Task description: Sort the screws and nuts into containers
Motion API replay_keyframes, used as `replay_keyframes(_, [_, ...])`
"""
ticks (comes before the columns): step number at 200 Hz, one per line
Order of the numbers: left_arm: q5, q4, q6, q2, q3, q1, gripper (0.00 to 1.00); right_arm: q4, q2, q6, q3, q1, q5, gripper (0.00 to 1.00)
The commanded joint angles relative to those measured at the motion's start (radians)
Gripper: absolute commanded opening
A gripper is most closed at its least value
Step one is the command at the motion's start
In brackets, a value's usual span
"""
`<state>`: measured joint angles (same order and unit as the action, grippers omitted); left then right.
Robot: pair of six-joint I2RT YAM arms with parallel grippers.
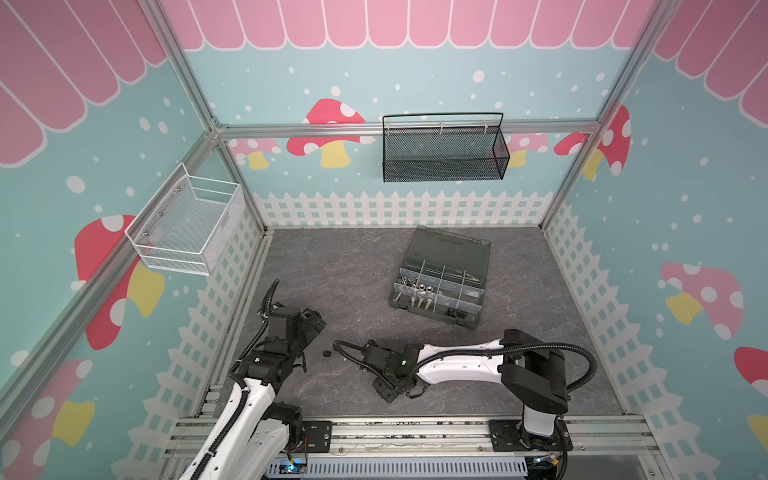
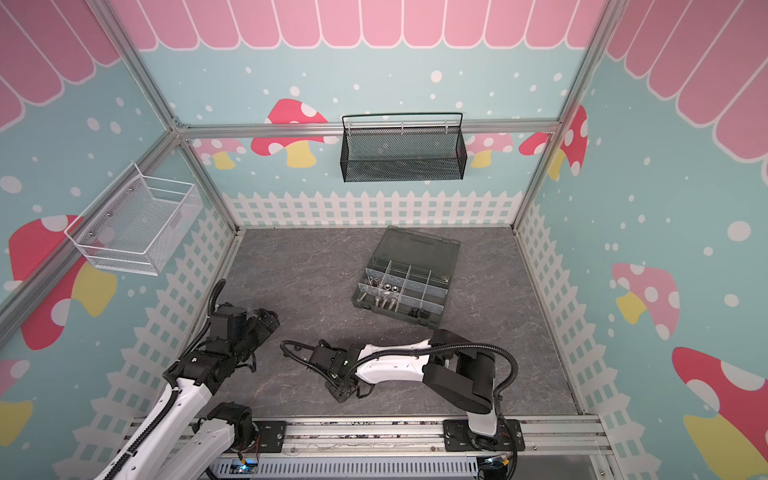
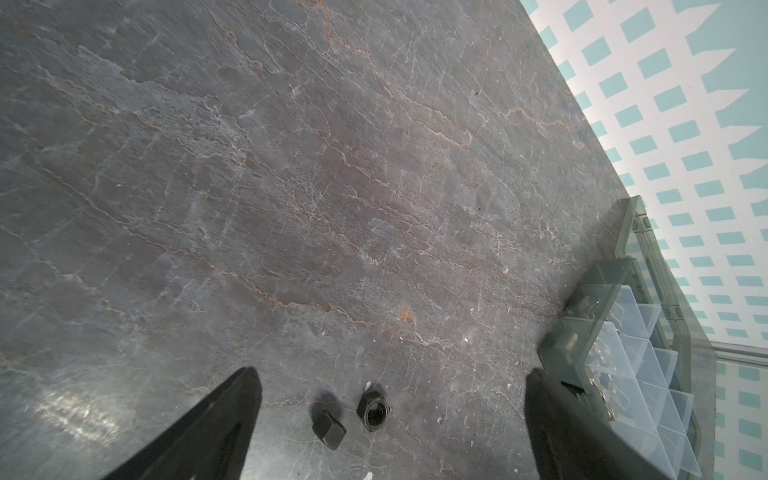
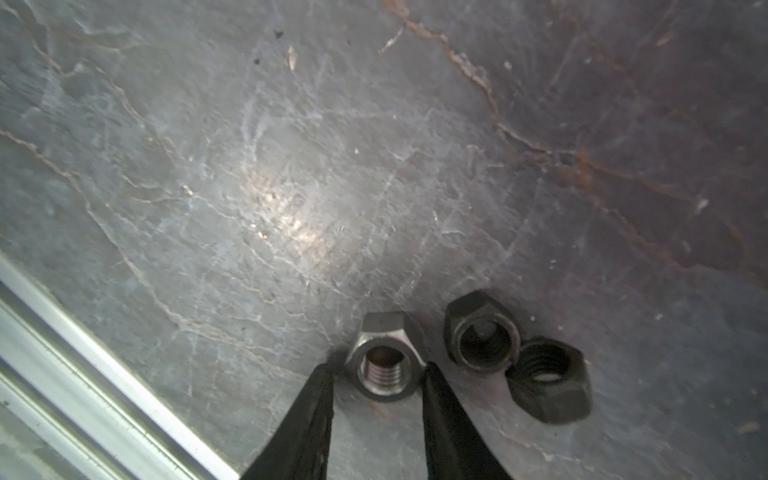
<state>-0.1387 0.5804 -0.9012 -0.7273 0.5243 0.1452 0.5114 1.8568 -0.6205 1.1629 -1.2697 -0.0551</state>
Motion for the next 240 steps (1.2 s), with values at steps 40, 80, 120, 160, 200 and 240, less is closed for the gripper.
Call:
replay_keyframes(40, [-0.016,0.014,-0.020,0.009,0.001,-0.006,1.00,0.010,0.035,0.013,0.017,0.007,-0.009,0.37])
replay_keyframes(80, [-0.012,0.007,-0.018,0.004,0.003,-0.007,1.00,0.033,0.086,0.015,0.020,0.007,-0.029,0.34])
replay_keyframes(120, [-0.011,0.007,-0.018,-0.003,0.004,-0.007,1.00,0.035,0.099,0.018,0.025,0.007,-0.021,0.31])
replay_keyframes(160, [-0.017,0.006,-0.019,-0.003,0.004,-0.007,1.00,0.032,0.077,0.014,0.005,0.007,0.008,0.21])
replay_keyframes(200, [-0.018,0.004,-0.016,-0.015,0.016,-0.007,1.00,0.029,0.051,0.016,0.002,0.013,0.021,0.05])
replay_keyframes(240, [-0.015,0.004,-0.016,-0.018,0.024,-0.007,1.00,0.018,-0.046,0.024,0.004,0.040,0.012,0.00])
